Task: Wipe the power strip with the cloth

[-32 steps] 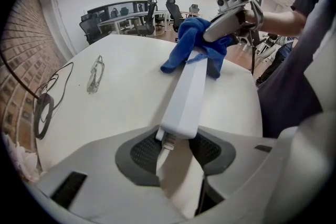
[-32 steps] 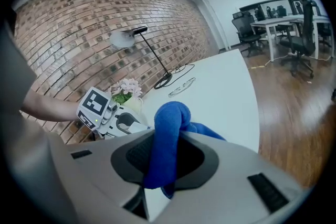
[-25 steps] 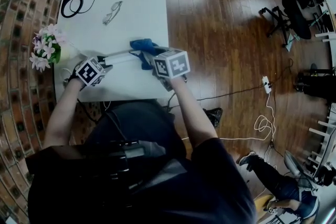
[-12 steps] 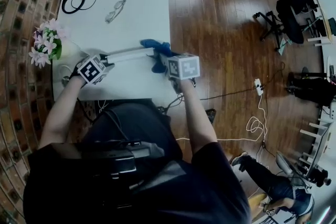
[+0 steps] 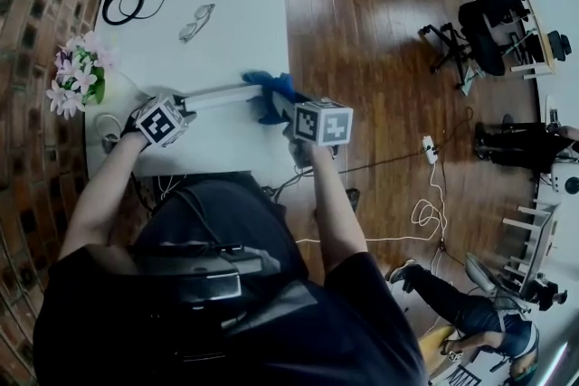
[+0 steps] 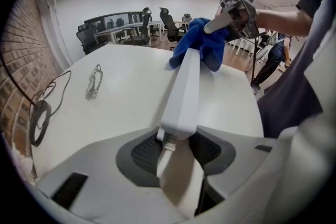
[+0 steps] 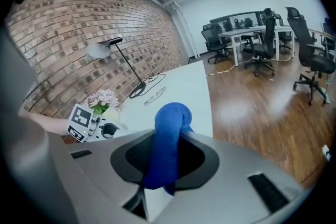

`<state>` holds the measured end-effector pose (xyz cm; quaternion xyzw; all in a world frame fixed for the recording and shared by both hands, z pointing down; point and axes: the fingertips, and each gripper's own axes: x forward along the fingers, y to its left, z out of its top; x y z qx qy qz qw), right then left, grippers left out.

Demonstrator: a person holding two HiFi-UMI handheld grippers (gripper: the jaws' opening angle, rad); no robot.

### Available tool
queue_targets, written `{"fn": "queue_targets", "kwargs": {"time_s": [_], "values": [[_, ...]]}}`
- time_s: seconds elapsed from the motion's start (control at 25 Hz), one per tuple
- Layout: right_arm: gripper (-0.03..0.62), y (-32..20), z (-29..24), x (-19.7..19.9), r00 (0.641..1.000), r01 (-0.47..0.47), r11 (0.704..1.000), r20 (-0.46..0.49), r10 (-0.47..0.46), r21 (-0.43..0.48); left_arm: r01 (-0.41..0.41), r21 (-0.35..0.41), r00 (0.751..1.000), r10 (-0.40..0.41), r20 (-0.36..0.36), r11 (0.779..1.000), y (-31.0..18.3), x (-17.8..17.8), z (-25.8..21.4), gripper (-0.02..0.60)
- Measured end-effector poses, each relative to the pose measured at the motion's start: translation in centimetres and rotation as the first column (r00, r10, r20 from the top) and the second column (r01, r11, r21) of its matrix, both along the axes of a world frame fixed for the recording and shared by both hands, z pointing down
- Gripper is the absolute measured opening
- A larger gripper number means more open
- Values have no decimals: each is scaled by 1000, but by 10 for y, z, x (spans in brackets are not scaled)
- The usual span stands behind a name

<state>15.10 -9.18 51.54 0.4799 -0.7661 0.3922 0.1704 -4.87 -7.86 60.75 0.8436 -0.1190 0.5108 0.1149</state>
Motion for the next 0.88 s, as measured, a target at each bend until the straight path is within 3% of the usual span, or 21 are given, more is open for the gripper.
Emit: {"fn": "queue_targets", "kwargs": {"time_s": [0.24,0.4,0.6,0.88], "values": [[89,-1,-21,-15,1000,5,999,0,-5,43,-42,66,999,43,-22,997,-1,1,-1,179],[90,-8,-16,-36,997,65,997,-33,-64,47,-76,114,996,79,-30,991,0,-1,0,179],[91,-13,15,-56,976,167,986,-141,-165,-2,-178,220,984,179,16,959,4,2,-1,176],[91,-2,27,-65,968,205,978,-158,-197,33,-177,256,984,175,30,950,4,0,0,178]]}}
